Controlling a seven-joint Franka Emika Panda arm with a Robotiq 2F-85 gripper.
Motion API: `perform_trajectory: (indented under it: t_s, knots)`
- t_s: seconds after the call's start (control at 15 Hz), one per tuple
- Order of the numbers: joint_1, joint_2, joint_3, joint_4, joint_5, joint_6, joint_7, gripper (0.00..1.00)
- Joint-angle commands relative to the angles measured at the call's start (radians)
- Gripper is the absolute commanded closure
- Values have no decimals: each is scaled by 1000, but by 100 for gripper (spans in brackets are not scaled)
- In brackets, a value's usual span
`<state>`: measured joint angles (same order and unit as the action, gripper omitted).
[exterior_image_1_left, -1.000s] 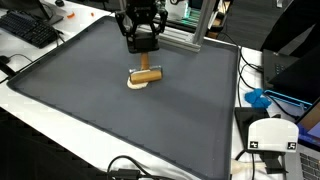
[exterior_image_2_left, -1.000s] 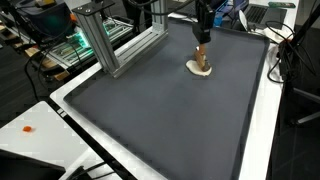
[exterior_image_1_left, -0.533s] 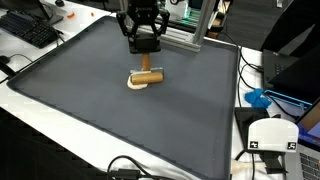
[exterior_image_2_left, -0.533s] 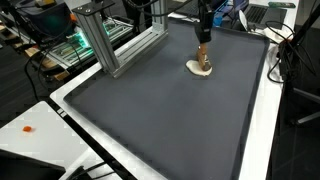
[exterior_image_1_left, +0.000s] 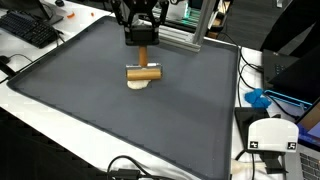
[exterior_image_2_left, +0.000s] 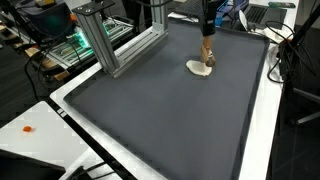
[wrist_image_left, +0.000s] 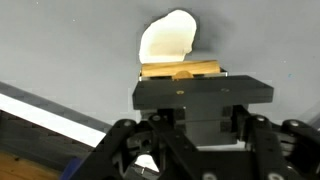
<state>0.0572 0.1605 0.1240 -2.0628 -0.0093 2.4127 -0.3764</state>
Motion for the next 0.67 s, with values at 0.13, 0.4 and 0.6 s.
perform_trajectory:
  t_s: [0.13,0.4,0.6]
  knots:
    - [10,-125,-24,5,-18,-176,206,65]
    - [9,-210,-27,-14,-6,-251,353,65]
    - [8,-267,-26,-49,-15,-263,444,65]
